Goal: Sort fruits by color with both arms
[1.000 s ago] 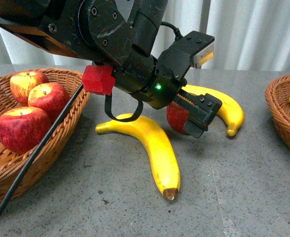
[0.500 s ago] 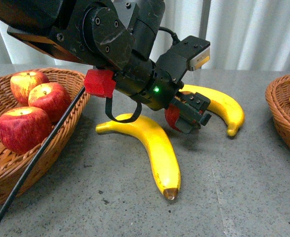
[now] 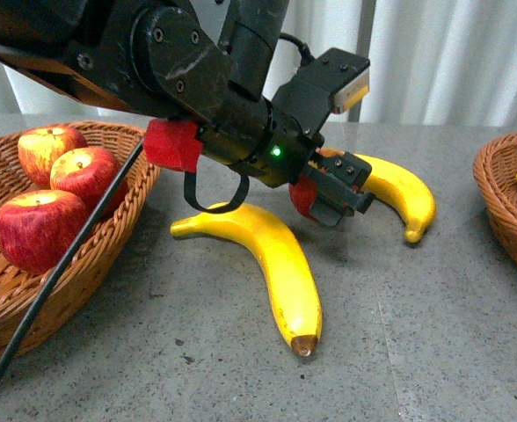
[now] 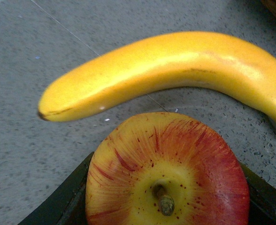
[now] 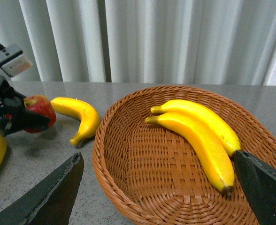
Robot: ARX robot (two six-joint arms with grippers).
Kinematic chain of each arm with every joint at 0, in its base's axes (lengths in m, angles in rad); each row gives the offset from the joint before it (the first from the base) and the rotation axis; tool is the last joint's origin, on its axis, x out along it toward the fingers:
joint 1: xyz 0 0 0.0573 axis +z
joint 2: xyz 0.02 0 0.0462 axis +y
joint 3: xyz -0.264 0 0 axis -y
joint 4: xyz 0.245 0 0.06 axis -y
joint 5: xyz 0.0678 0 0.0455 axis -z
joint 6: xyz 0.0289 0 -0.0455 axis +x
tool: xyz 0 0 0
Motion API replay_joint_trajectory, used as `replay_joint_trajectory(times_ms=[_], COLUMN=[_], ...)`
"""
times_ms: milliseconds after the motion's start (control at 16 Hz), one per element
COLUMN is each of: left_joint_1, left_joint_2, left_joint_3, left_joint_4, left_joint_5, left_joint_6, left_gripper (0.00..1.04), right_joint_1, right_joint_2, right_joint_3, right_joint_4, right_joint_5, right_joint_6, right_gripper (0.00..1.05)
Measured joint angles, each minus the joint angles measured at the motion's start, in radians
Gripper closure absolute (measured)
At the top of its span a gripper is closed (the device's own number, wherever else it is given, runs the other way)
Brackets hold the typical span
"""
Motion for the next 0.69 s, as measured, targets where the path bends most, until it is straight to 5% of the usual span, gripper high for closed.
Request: replay_joint_trajectory(times_ms=[62, 188, 438, 688], left_joint_1=[0.008, 0.164, 0.368, 0.382], left_joint_2=[-0.114, -0.715, -0.904, -0.874], left_joint_3=[-0.07, -0.637, -0.848, -0.861], left_joint_4=[0.108, 0.465, 0.371, 0.411], left_joint_5=[-0.095, -0.633, -0.7, -0.644], left_joint_6=[-0.042, -0.294, -0.401, -0.415], left_gripper=[0.37, 0.37, 0.37, 0.37], right_joint_1=[0.0, 0.0, 0.0, 0.0], right_joint_2=[0.0, 0.0, 0.0, 0.0], right_joint_3=[0.0, 0.0, 0.0, 0.0], right_joint_4=[0.0, 0.0, 0.0, 0.0], right_joint_5=[0.0, 0.0, 0.0, 0.0], right_joint_6=[0.0, 0.0, 0.0, 0.0], right_gripper=[0.06, 0.06, 0.06, 0.06])
